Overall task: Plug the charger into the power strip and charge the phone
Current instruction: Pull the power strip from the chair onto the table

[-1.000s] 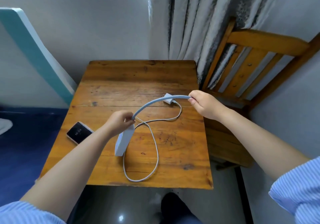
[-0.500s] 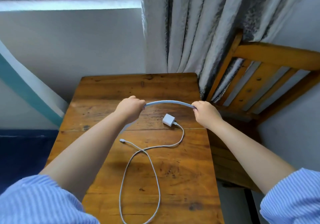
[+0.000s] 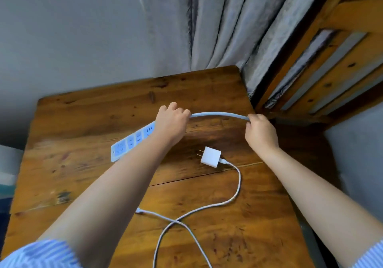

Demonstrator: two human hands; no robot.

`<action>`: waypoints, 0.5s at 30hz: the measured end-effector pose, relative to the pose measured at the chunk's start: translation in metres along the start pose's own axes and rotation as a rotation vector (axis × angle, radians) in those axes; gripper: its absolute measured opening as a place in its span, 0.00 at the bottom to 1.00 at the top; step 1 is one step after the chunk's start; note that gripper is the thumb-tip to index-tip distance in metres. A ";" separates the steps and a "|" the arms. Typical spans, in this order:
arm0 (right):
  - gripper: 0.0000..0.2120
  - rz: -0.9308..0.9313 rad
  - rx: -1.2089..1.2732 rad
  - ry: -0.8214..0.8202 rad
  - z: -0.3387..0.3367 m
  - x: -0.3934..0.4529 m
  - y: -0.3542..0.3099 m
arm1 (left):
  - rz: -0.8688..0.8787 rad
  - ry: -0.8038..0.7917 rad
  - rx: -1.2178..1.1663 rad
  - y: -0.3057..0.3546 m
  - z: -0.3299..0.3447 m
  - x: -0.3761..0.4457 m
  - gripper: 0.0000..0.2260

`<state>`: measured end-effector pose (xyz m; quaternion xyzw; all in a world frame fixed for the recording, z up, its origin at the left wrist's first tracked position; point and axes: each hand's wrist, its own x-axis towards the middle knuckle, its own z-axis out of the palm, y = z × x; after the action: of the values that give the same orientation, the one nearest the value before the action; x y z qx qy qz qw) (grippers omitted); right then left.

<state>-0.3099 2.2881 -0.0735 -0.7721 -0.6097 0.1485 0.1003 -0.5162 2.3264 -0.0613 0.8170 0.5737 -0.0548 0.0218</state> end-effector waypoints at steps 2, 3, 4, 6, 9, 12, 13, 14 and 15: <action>0.18 0.012 0.061 0.005 0.011 0.002 0.001 | -0.010 0.023 -0.032 0.002 0.015 0.007 0.11; 0.20 0.006 0.087 0.015 0.013 0.003 0.002 | -0.006 0.034 -0.053 0.003 0.019 0.010 0.10; 0.21 0.002 0.111 0.028 0.018 0.001 0.002 | 0.003 0.031 -0.078 0.003 0.027 0.011 0.10; 0.22 -0.033 0.146 0.068 0.025 -0.006 0.000 | 0.014 0.023 -0.132 0.002 0.037 0.012 0.10; 0.21 -0.124 0.178 0.070 0.035 -0.026 -0.008 | 0.014 0.036 -0.217 -0.005 0.052 0.003 0.13; 0.25 -0.229 0.061 -0.073 0.044 -0.048 -0.012 | -0.017 0.125 -0.307 -0.017 0.055 -0.017 0.18; 0.28 -0.237 0.028 -0.139 0.048 -0.054 -0.012 | -0.033 0.147 -0.323 -0.024 0.056 -0.027 0.20; 0.30 -0.234 -0.003 -0.182 0.052 -0.057 -0.013 | -0.049 0.162 -0.332 -0.030 0.057 -0.037 0.21; 0.30 -0.230 -0.029 -0.194 0.056 -0.060 -0.015 | -0.076 0.170 -0.338 -0.038 0.060 -0.050 0.23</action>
<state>-0.3564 2.2317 -0.1143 -0.6807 -0.7029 0.2011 0.0462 -0.5724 2.2871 -0.1137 0.7810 0.6051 0.1109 0.1080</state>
